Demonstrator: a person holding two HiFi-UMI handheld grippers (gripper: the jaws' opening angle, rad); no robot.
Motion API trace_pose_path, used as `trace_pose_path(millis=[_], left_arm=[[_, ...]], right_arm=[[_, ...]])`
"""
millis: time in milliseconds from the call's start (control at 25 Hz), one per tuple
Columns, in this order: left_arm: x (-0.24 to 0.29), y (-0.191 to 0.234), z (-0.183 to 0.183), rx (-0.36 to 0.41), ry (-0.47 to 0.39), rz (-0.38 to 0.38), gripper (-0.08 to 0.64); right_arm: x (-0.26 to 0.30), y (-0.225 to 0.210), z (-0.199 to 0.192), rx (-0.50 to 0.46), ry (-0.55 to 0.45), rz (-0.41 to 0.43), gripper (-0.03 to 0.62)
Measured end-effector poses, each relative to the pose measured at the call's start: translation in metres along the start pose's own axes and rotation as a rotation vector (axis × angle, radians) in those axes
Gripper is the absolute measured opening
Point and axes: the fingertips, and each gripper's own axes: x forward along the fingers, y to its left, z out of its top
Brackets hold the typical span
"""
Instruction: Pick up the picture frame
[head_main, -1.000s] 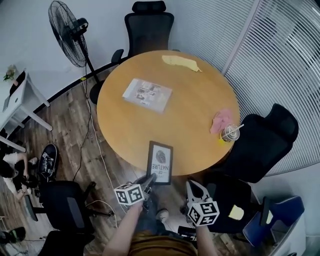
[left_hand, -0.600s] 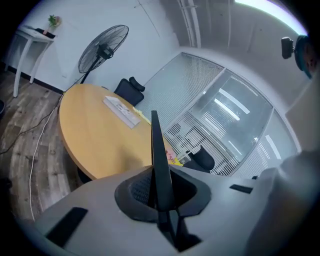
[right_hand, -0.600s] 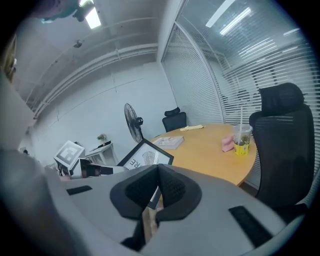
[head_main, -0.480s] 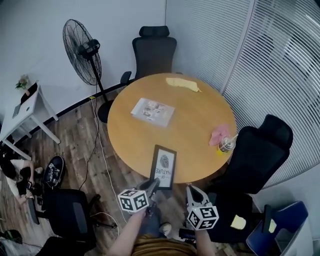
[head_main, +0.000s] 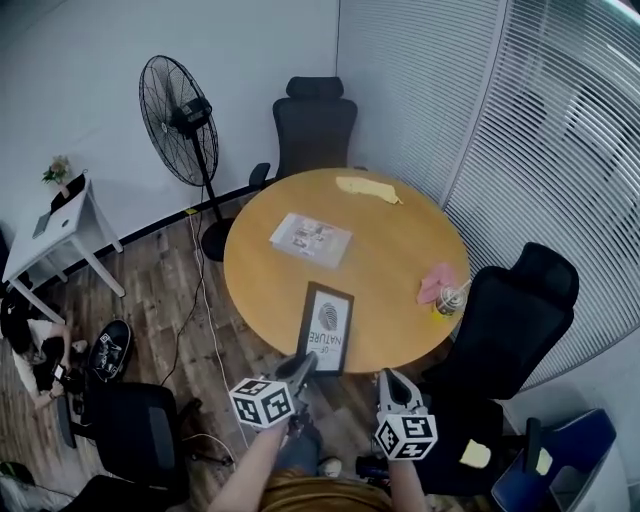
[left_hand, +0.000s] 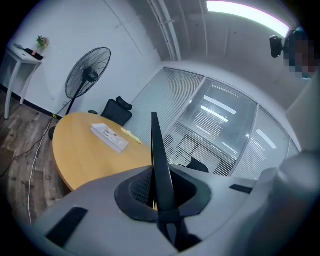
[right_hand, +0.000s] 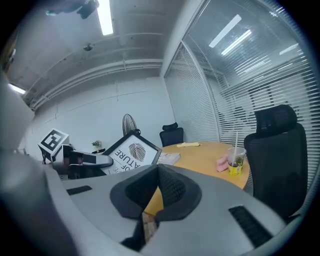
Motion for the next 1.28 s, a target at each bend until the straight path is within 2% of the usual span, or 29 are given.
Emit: trace_pose_path(millis=[560,920,1280], left_arm=[[-0.013,-0.002,0.007,-0.026,-0.034,-0.013,0.055],[-0.012,0.001,0.006,-0.007,-0.027,0.001,0.055],[-0.012,0.006,0.005,-0.023,-0.021,0.009,0.055]], right_arm=[[-0.004,0.011,0.001,-0.037,-0.006,-0.002,0.012],[-0.001,0.011,0.002,-0.048,-0.006,-0.008,0.012],[0.002,0.014,0.0,-0.05,0.01,0.01,0.012]])
